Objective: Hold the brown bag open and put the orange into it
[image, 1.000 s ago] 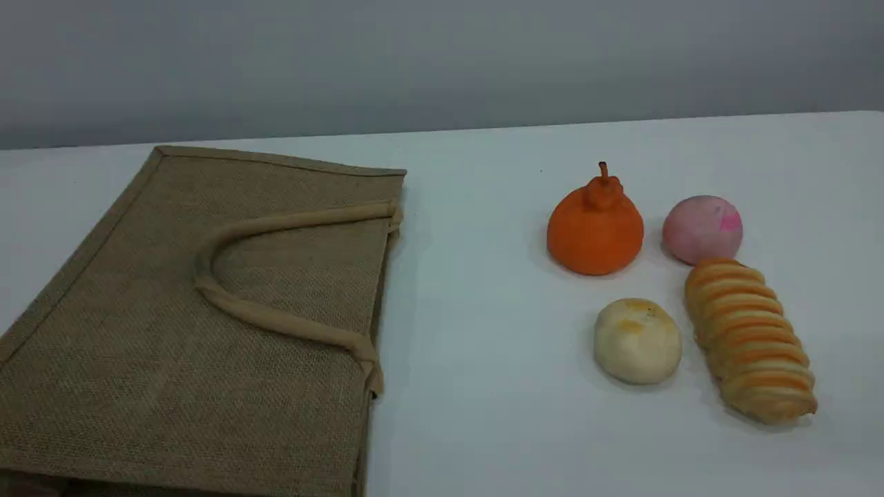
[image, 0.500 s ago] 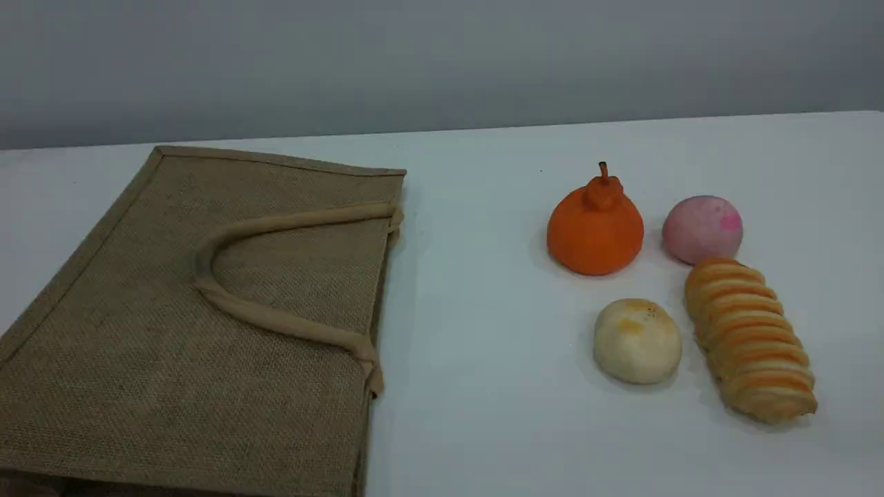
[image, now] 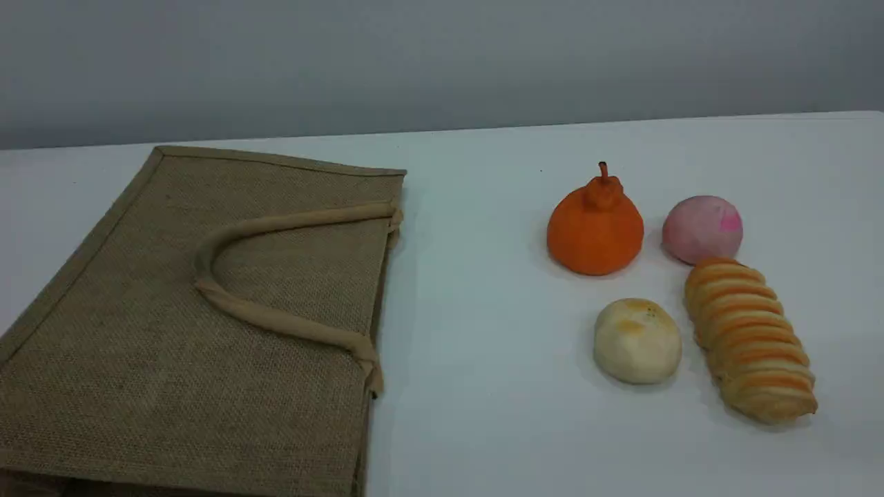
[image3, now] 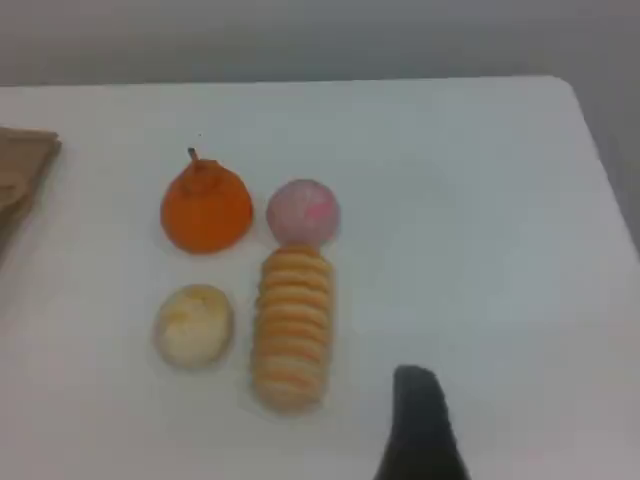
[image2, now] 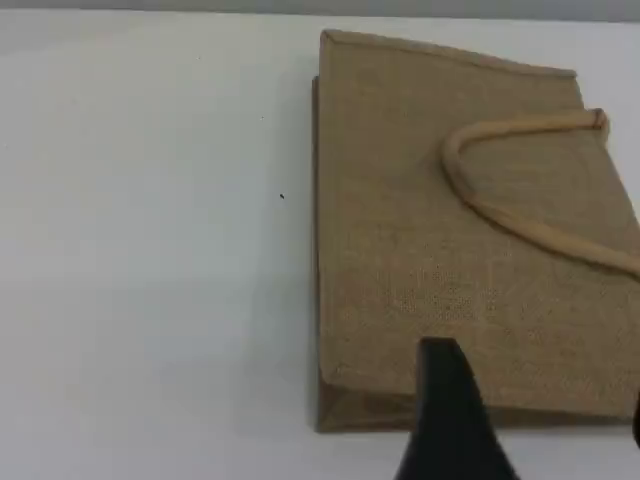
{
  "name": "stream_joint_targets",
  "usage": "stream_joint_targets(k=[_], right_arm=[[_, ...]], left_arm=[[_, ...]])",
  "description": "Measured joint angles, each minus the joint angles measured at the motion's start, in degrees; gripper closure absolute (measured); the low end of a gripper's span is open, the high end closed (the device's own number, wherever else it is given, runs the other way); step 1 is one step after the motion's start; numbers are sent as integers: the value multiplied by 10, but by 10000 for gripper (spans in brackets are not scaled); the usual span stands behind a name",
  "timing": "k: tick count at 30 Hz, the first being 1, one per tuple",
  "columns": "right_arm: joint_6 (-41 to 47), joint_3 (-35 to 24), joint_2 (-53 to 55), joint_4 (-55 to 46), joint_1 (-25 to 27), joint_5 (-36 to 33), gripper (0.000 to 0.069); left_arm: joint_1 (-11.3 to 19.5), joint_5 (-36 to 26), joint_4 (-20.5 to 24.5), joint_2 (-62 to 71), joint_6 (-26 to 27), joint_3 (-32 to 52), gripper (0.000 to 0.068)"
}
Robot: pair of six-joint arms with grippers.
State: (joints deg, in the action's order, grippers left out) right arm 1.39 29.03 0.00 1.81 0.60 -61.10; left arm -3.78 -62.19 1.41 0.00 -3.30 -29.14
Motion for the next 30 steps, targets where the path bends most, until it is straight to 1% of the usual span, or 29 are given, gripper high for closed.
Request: stream_joint_targets(k=[8,10,14,19,22,24,27,30], right_arm=[[0,1,0,10,0,2,273],[-1,5,0,25,0,9,273],[-14,18,39,36,0,40,273],[-71,19,145,99,0,121,273],[-101,19,217,130,0,174,273],[-109,19,270,135,0,208,273],[-109,19,346,144,0,261,273],[-109,19,423,159,0,305,273]], left_arm=[[-3,14,0,9,-3,-2,292],[-3,15,0,28,-4,-8,292],[-3,51,0,100,-4,-26,292],[-3,106,-1,229,-4,-64,292],[-3,128,-11,316,-8,-98,292],[-3,142,-14,377,-8,-117,292],[-3,172,-36,464,-10,-141,292],[-3,208,-38,536,-20,-149,292]])
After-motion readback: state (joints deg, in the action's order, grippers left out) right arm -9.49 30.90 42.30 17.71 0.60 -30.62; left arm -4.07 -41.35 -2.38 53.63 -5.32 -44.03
